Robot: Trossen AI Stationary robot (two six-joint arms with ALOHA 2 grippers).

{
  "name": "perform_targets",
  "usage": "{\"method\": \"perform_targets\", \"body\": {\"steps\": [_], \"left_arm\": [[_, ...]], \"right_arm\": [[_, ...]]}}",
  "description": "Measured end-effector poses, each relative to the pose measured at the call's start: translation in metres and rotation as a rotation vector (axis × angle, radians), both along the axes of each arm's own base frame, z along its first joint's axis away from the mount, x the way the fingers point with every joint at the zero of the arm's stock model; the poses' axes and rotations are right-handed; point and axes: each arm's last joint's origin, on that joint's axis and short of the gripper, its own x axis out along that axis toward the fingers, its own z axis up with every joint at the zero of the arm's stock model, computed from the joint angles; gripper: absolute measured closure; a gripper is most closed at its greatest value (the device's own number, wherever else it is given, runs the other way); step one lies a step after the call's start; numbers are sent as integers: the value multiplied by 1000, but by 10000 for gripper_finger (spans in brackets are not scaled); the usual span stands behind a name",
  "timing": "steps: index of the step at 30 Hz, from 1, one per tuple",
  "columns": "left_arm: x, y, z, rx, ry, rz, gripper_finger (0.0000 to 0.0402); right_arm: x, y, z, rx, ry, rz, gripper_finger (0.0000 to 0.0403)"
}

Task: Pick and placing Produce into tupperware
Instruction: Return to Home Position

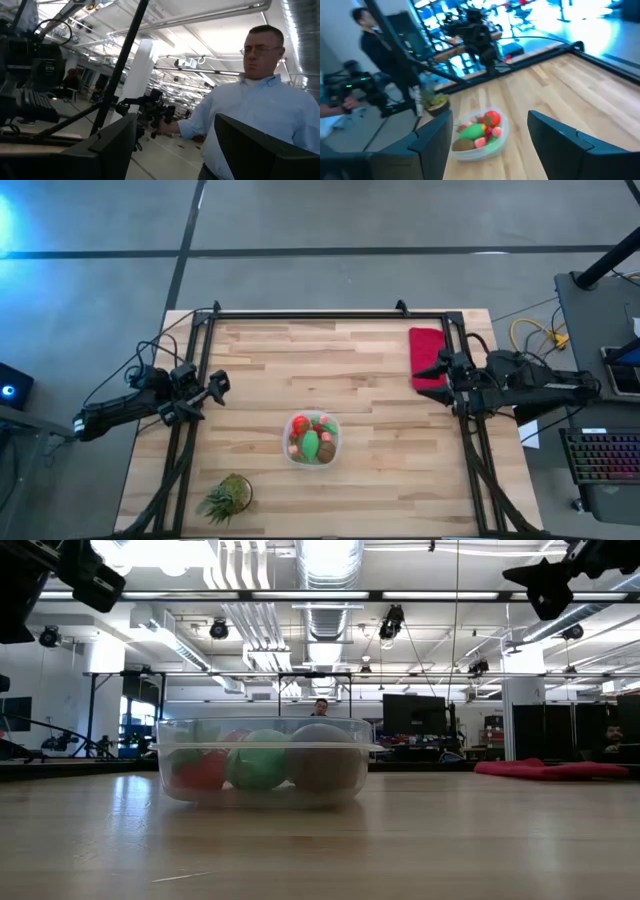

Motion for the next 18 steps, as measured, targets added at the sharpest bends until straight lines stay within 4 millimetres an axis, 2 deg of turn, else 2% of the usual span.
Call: {"method": "perform_targets", "body": {"steps": [6,13,18], "left_arm": [[-1,2,2,6,-7,22,146],[-2,13,3,-6,-3,172,146],[-9,11,14,-6,-9,94,146]], "right_arm": [[-11,1,-14,28,-80,47,158],[-18,1,-25,45,-109,48,157],[-18,1,-26,61,-116,48,157]]}}
